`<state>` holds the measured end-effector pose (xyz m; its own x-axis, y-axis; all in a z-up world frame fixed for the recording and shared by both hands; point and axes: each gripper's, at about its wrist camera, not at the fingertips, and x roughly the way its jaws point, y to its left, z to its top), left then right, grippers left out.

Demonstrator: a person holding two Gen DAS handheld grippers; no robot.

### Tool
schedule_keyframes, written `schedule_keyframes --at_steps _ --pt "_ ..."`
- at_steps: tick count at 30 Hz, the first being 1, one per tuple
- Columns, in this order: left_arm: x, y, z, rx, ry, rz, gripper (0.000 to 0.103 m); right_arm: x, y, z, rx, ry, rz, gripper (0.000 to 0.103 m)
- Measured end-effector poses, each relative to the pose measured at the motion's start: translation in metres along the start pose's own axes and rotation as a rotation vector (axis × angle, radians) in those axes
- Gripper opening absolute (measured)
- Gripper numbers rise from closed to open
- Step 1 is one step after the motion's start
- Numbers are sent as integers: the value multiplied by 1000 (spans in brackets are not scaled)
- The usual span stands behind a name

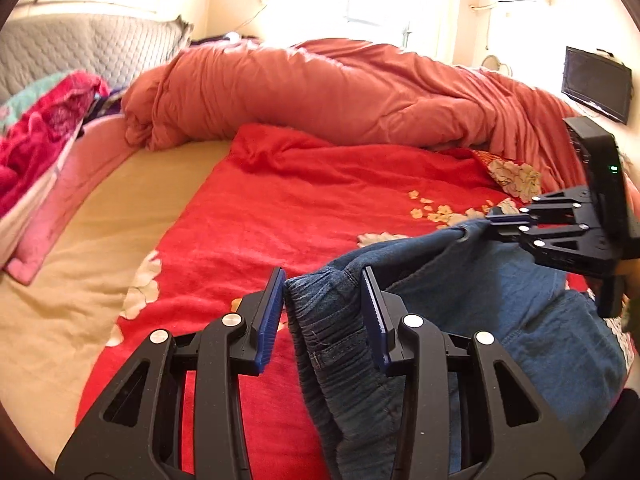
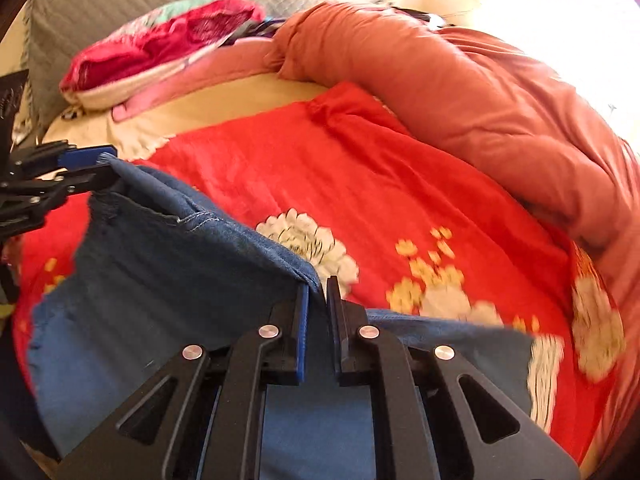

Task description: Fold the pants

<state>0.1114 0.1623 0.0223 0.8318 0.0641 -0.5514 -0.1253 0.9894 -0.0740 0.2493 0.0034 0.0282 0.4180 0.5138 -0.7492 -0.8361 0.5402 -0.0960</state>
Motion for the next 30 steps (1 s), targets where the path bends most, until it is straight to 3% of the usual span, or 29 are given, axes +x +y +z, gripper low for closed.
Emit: schedule_keyframes --at_steps 8,15,19,26,30 --pt "-43 -20 -23 22 -23 -26 31 -74 30 -47 78 -49 19 8" --pt "-77 -32 -56 68 31 -64 31 -115 69 -92 120 -42 71 8" --pt "-91 -30 -81 76 95 -67 31 -125 97 -115 137 -27 118 8" --pt "-95 -15 -109 32 185 12 29 -121 135 -149 160 18 173 8" --pt "-106 -10 -106 -9 168 8 29 -116 157 -160 134 43 194 8"
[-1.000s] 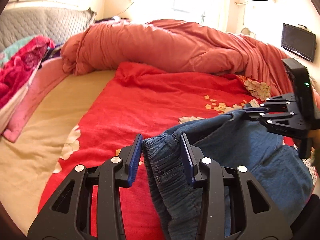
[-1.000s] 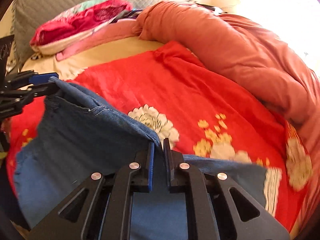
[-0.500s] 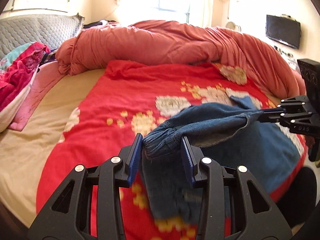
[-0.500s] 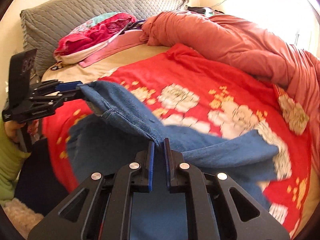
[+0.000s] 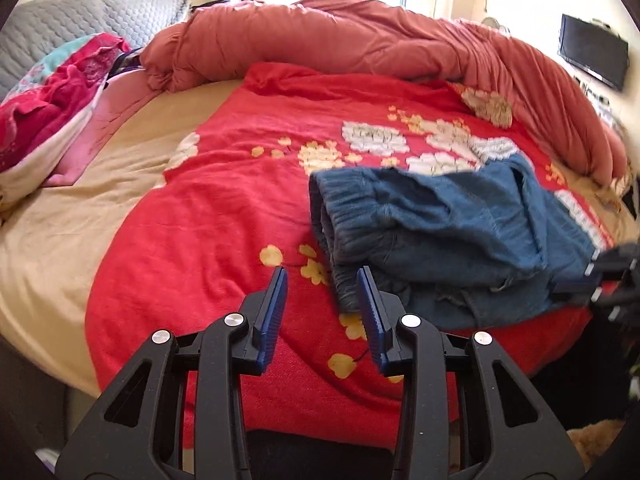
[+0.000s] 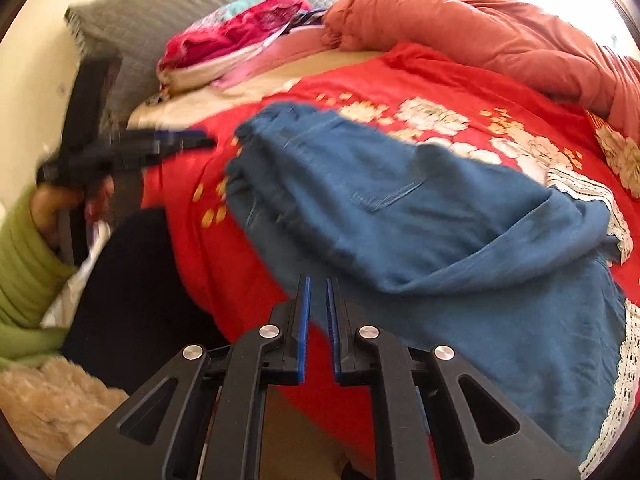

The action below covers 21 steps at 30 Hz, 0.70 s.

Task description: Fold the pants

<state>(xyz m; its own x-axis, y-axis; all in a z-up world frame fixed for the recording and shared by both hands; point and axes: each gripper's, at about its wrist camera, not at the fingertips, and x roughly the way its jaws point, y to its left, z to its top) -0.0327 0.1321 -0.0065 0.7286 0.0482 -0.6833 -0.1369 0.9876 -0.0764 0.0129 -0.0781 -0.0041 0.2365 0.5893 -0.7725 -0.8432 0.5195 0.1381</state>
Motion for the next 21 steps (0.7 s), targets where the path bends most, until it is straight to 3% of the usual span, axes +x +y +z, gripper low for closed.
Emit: schedule_keyframes --at_steps 3,4,9,10,15,16,17,18,20,21 --pt "-6 -4 8 -2 -17 -26 32 -7 5 1 -4 -40 9 9" --pt "-4 -5 10 -10 -14 -37 39 -9 5 3 -14 -42 9 9" --pt "23 9 20 -162 65 -135 51 -8 3 7 -180 -17 -141 38" --pt "27 10 22 -180 75 -149 54 -6 3 6 -203 -9 -160 38" --pt "47 7 30 -204 117 -174 53 13 7 8 -333 24 -233 38" --pt "51 6 31 -217 123 -191 47 20 10 9 -371 34 -248 38" --pt "53 6 32 -224 125 -200 34 26 11 9 -389 45 -255 36" --pt "55 6 32 -232 128 -200 34 33 11 10 -401 62 -268 29" --pt "56 5 33 -238 137 -188 30 44 8 14 -368 99 -254 4" --pt "53 5 32 -236 133 -184 30 44 5 16 -345 96 -247 4"
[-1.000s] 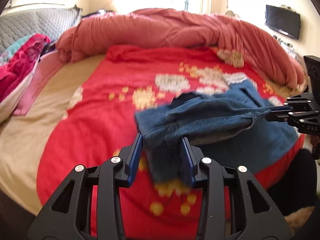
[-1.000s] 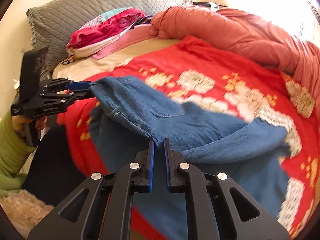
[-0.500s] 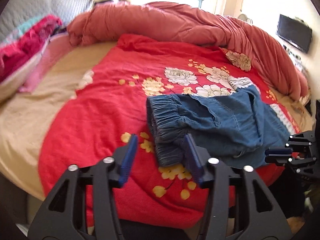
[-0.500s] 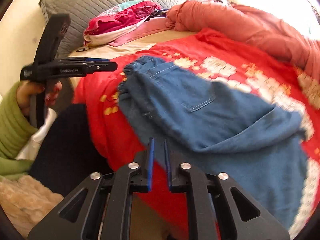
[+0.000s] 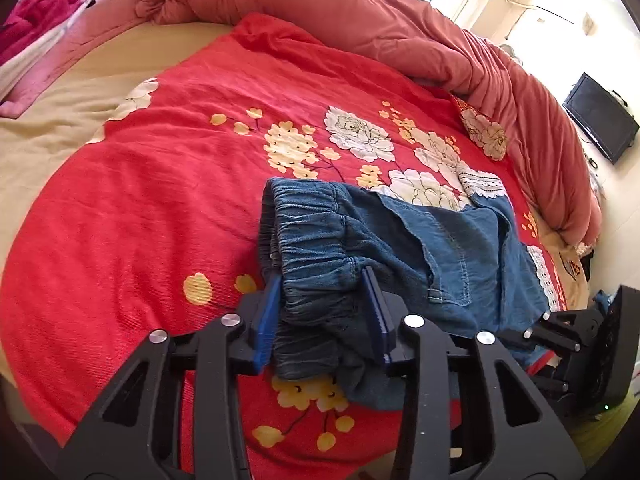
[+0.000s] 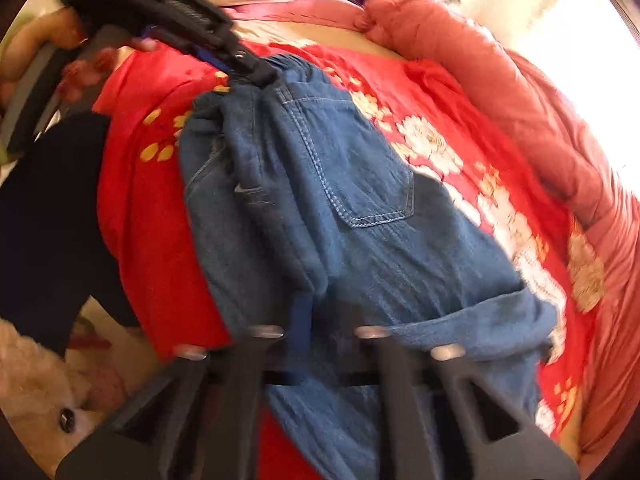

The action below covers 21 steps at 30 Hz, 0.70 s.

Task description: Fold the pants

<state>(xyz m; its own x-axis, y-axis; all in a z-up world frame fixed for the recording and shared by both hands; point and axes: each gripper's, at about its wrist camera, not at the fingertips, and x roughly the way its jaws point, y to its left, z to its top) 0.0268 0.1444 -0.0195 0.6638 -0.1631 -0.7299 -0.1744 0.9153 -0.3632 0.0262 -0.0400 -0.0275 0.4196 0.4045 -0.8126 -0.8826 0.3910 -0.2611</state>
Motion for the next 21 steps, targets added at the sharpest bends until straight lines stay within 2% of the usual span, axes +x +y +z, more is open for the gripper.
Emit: schedule_keyframes --at_steps 4,6,9,13,15,17,21 --pt "-21 -2 -4 21 -26 -12 29 -30 -17 -4 155 -83 133 4" --pt "-32 -4 -9 45 -37 -24 29 -46 -21 -9 209 -122 172 4" --pt "-35 -4 -20 57 -15 -11 29 -47 -10 -14 208 -112 201 4" --pt "-23 4 -32 42 31 26 29 -27 6 -17 239 -60 230 5" --pt "-18 5 -36 39 38 41 32 -18 10 -19 256 -40 232 8" --pt "-15 6 -37 45 38 70 43 -14 9 -21 298 -37 253 14" --pt "-17 8 -37 42 34 105 53 -30 6 -27 343 -67 312 21"
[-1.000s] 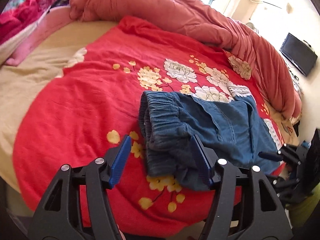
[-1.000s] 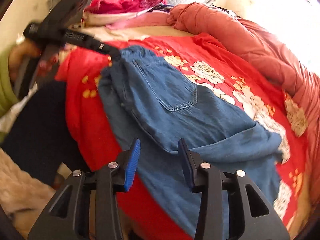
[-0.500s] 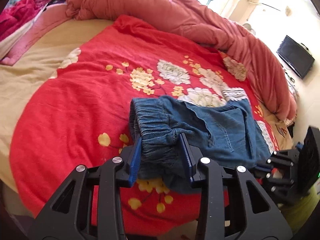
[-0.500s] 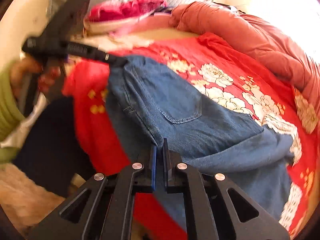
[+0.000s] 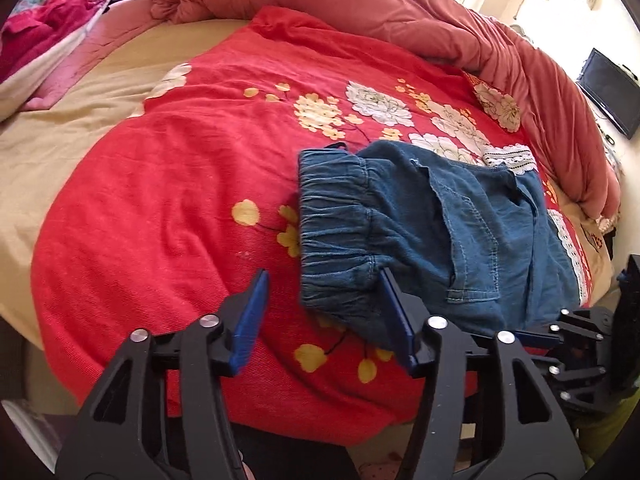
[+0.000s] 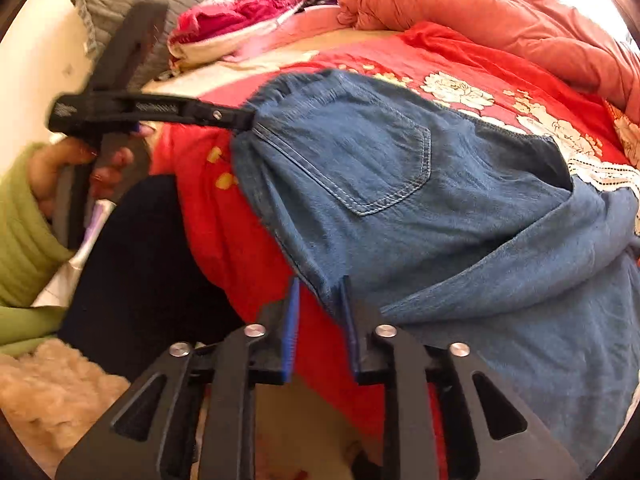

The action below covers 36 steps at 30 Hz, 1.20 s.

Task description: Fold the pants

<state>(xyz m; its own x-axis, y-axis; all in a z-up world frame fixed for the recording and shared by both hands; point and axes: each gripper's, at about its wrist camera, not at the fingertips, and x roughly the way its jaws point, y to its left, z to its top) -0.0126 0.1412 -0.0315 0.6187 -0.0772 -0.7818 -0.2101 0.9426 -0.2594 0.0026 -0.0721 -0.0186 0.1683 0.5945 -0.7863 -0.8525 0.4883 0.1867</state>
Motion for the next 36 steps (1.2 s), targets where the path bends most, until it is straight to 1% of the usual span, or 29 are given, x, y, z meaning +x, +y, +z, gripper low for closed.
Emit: schedule_keyframes --at_steps 1,3,5,7,9,12,13,14,16,17,18,19,20,21,22,24,25,27,29,31,32,33,34,36 --pt "-4 1 0 1 -5 7 53 -9 -1 0 10 -19 8 21" --pt "-15 3 1 0 -22 23 53 -27 -5 1 30 -60 7 25" --pt "-29 6 1 -4 -45 51 53 -49 -12 -1 58 -114 -22 26" --pt "-46 5 5 2 -82 73 53 -63 -24 -3 85 -141 -67 26" --pt "-57 -4 11 17 -109 58 53 -72 -43 -10 130 -145 -137 26" --pt "-61 -37 17 87 -126 -21 53 -77 -69 -24 216 -142 -192 26" --pt "-56 -52 16 127 -115 -56 53 -77 -73 -26 236 -143 -203 26" --pt "-50 -63 15 157 -104 -67 53 -79 -76 -27 250 -152 -203 26" --pt "-34 -77 13 179 -76 -68 53 -77 -78 -26 253 -164 -196 31" --pt "-26 -83 13 180 -57 -85 53 -75 -80 -24 251 -161 -214 36" --pt "-19 -88 13 188 -41 -105 53 -73 -83 -23 246 -156 -226 36" --pt "-10 -96 12 212 -30 -109 53 -67 -86 -21 241 -146 -235 36" --pt "-1 -101 11 235 -25 -85 53 -61 -89 -20 239 -128 -262 36" --pt "7 -103 10 255 -16 -48 53 -54 -93 -21 238 -95 -311 36" --pt "20 -105 10 278 0 4 54 -49 -97 -24 248 -69 -330 36" --pt "36 -99 10 272 26 39 54 -39 -110 -34 297 -19 -363 36" --pt "45 -94 10 261 41 40 54 -35 -115 -39 319 -1 -356 36" --pt "52 -91 13 260 25 43 54 -34 -121 -48 360 -25 -325 36" --pt "57 -94 14 287 9 72 54 -36 -121 -48 359 -29 -319 36" --pt "56 -94 19 272 8 72 54 -43 -124 -47 381 -41 -300 37" --pt "52 -96 22 258 7 59 54 -50 -126 -47 397 -65 -287 39" --pt "40 -96 25 235 -9 21 54 -58 -127 -45 405 -87 -286 42" --pt "31 -99 27 227 -25 0 54 -65 -129 -43 409 -103 -294 44" --pt "9 -113 30 258 -77 -21 54 -79 -137 -35 411 -140 -321 44"
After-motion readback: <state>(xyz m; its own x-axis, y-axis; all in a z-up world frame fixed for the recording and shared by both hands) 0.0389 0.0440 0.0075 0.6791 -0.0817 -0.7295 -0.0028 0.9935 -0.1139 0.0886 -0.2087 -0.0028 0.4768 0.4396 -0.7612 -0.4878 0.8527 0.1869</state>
